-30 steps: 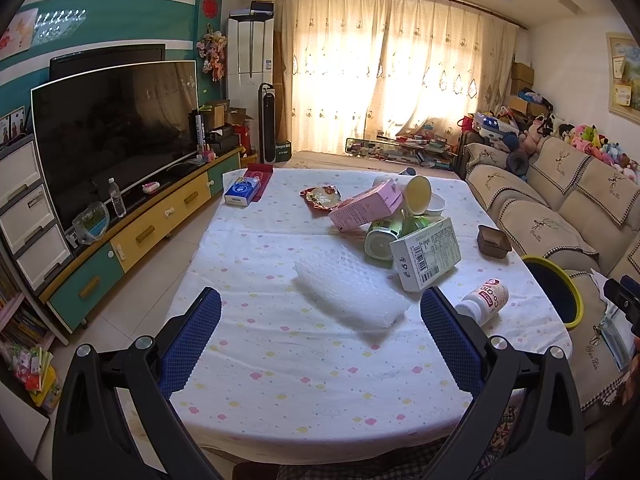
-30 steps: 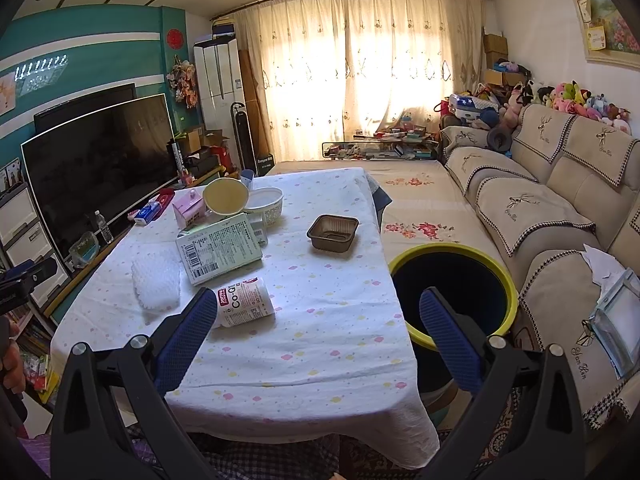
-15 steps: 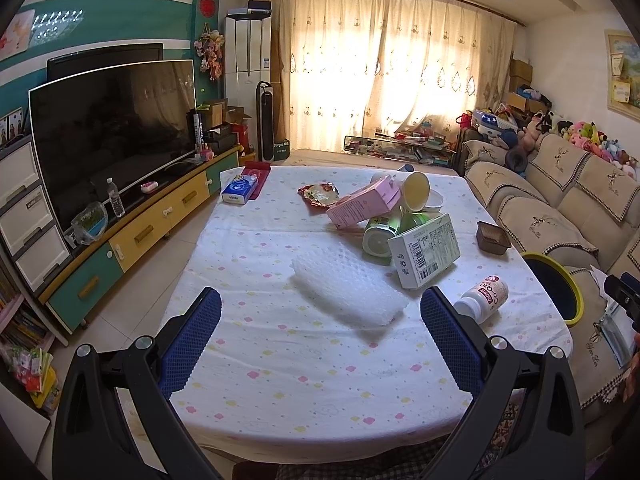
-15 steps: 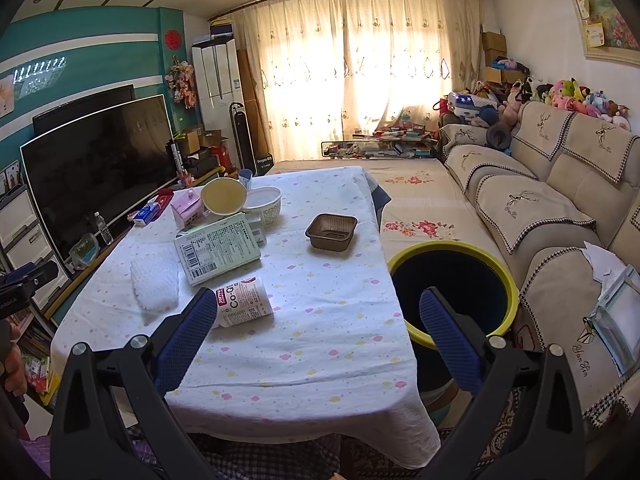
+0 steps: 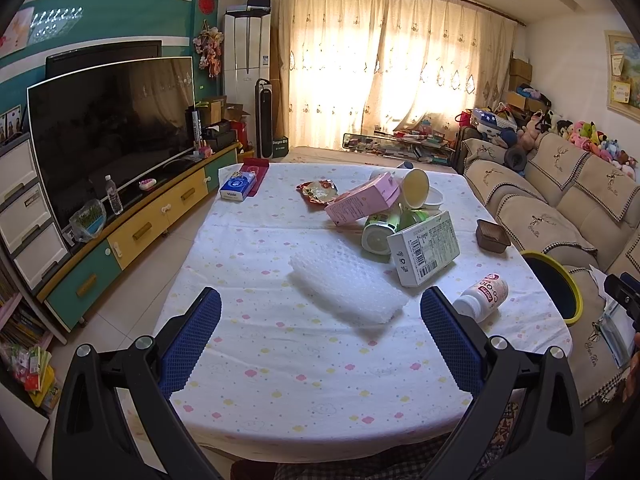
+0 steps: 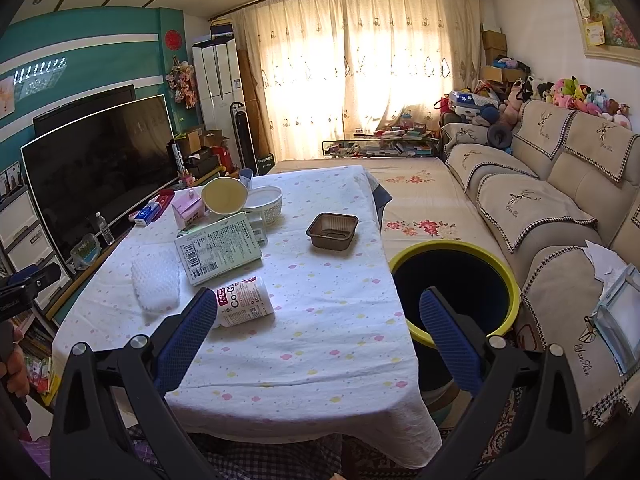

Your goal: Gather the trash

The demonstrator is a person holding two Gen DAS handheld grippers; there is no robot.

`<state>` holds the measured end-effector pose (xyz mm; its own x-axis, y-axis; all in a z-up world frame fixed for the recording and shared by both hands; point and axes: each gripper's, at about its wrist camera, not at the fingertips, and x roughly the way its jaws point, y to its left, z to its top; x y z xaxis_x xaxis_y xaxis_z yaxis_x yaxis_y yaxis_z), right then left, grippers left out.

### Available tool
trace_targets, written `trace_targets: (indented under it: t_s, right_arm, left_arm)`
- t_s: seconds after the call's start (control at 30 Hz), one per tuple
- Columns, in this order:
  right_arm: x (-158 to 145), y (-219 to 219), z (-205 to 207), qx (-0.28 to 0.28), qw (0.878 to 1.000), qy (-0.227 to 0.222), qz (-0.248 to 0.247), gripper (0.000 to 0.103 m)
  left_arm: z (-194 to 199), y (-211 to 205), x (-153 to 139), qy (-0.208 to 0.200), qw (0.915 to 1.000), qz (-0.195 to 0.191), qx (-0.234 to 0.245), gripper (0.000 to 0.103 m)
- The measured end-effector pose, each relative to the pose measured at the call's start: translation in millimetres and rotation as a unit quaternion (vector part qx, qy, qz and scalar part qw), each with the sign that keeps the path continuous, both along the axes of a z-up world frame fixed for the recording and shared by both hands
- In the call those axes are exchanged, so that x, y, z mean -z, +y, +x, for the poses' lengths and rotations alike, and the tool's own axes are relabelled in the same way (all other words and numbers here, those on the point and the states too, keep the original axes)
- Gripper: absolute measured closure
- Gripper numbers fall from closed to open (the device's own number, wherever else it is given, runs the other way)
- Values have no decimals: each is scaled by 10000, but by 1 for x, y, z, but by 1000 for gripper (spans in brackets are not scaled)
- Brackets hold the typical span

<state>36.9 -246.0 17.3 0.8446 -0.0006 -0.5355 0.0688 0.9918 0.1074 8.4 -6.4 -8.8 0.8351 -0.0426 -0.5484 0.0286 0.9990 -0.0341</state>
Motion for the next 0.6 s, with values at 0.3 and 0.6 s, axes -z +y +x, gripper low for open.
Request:
trace_targets:
  t_s: [0.3, 0.6]
  right_arm:
    - [1, -1, 1, 4, 10000, 22, 15, 6]
    - [1, -1, 1, 0, 10000, 24, 15, 6]
  left_arm:
    - [0, -1, 1, 1, 10000, 4, -1, 5]
    - [1, -2, 3, 15, 10000, 10, 12, 5]
